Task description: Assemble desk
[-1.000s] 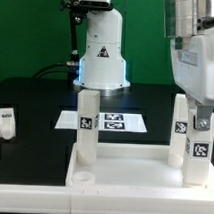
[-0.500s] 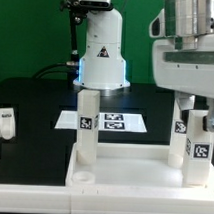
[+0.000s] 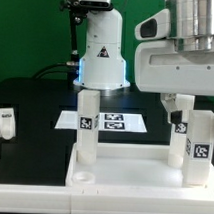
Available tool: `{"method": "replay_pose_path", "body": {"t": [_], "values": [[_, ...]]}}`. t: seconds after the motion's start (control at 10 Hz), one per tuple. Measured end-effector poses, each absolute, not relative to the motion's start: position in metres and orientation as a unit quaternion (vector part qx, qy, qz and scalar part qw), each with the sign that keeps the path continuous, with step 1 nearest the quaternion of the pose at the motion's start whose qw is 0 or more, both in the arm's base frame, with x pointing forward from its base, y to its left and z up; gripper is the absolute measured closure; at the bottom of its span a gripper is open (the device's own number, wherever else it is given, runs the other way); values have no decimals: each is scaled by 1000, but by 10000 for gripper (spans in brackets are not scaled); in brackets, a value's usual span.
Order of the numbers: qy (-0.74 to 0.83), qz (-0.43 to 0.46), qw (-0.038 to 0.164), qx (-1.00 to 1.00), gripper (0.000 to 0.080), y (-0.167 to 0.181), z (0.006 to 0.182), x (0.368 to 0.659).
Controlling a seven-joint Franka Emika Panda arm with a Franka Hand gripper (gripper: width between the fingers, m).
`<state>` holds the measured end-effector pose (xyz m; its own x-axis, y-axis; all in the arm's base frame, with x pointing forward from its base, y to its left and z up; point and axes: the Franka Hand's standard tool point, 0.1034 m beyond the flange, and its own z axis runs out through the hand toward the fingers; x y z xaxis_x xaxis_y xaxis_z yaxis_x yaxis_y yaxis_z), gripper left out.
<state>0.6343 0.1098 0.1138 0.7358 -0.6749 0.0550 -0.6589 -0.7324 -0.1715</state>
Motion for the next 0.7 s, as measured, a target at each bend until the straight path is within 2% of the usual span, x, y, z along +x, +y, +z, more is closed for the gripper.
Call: {"method": "replay_pose_path", "body": {"t": [0.1,0.2,0.3,0.4,0.5,0.6,0.7], "values": [[202,-64,57,-976,151,107,118,639],[153,-64,57,-984,151,100,119,643],[186,-63,60,-979,151,100,118,643],[192,-63,60,-977,240,101,118,643],[193,-63,60,-977,422,100,118,643],[239,-60,63,-967,515,100,118,643],[279,-57,65,-957,515,99,117,643]]}}
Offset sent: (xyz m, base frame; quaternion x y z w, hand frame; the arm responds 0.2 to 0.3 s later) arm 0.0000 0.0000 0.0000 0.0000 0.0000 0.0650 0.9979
